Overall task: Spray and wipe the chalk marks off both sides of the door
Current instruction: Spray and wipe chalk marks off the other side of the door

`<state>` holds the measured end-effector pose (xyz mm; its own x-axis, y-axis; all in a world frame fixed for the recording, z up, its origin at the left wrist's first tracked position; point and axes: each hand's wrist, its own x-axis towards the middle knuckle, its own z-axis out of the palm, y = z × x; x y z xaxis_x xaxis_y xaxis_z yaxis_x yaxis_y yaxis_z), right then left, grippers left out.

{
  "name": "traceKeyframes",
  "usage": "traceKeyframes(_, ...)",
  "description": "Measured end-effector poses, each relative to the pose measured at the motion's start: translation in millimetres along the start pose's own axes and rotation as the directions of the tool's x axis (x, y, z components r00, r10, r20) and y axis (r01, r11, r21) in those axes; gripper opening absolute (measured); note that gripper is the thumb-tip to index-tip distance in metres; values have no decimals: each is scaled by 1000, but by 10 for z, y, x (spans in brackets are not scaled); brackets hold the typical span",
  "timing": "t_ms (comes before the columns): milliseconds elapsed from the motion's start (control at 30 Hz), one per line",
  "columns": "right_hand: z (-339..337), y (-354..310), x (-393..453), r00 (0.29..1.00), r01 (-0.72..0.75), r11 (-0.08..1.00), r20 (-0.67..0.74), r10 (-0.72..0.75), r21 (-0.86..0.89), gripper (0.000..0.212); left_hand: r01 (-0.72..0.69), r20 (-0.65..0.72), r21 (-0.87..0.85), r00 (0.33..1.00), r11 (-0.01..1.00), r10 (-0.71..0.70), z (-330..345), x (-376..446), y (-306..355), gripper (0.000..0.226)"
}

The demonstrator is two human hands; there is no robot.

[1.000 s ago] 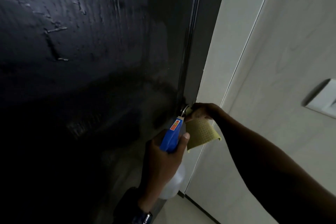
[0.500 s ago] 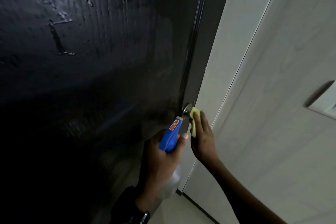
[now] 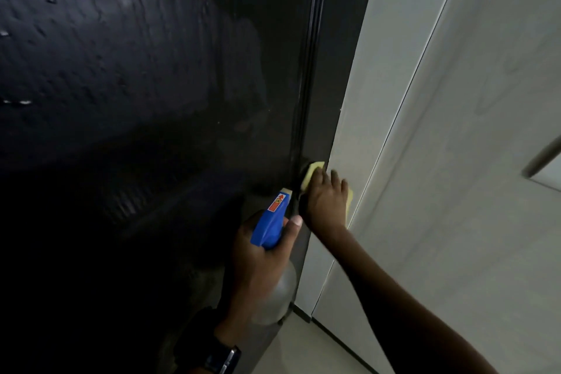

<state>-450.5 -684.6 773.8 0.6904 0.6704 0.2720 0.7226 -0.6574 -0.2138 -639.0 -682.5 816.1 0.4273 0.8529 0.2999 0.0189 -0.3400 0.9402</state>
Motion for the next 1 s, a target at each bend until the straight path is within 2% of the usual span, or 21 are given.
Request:
traceKeyframes(67,133,-71,-193,995,51,981,-79,-67,-189,72,-13,6,7,1000,1000,13,-1,15,-1,47)
traceKeyframes(133,230,-10,-379,980,143,953,-98,-174,-266,80,-29,16,47,999,998,28,2,27,-23,52)
traceKeyframes(200,288,95,-520,950,255,927,-110,-294,-274,78,-50,35,62,998,997,48,-4,56,-44,53)
traceKeyframes(300,452,218,-732,931,361,924,-11,-365,-122,62,-96,44,57,995,994,93,2,85,-42,52)
traceKeyframes(333,505,241,-840,939,332,943,81,-334,31,60,-101,44,42,994,994,99,2,85,-32,50)
traceKeyframes(367,522,258,-965,945,200,954,215,-248,222,58,-107,43,24,994,994,105,1,84,-29,48)
traceKeyframes(400,482,262,-1119,918,-59,911,381,-112,408,51,-110,43,11,993,994,110,2,76,-25,47)
traceKeyframes(433,472,266,-1255,844,-360,759,537,17,542,39,-109,46,3,993,994,109,-3,74,-35,48)
traceKeyframes(467,459,274,-1335,741,-618,501,661,114,606,27,-106,50,-5,993,994,106,-12,81,-40,48)
traceKeyframes(500,445,310,-1379,633,-771,232,754,175,594,23,-103,50,-4,993,995,103,-17,78,-47,47)
traceKeyframes(533,409,351,-1384,554,-816,-71,810,191,574,30,-102,40,7,994,995,102,-21,72,-45,46)
traceKeyframes(567,367,383,-1339,513,-772,-332,840,179,542,36,-104,30,24,994,994,103,-24,68,-43,45)
traceKeyframes(600,306,405,-1221,508,-679,-532,847,156,506,41,-100,25,35,995,994,99,-22,68,-17,43)
traceKeyframes(633,233,426,-1048,532,-597,-633,834,146,492,45,-96,26,45,995,994,94,-16,77,-10,42)
traceKeyframes(667,160,443,-852,570,-535,-686,810,137,493,48,-89,32,53,996,995,88,-1,84,-5,41)
traceKeyframes(800,-200,383,-182,671,-496,-674,734,103,547,49,-58,39,215,998,975,51,154,95,-169,56)
traceKeyframes(900,-215,466,-201,645,-538,-594,746,167,598,38,-56,-9,327,998,943,62,293,52,-304,54)
traceKeyframes(1000,-143,707,-508,612,-592,-576,780,134,564,39,36,4,287,999,957,-39,393,36,-377,48)
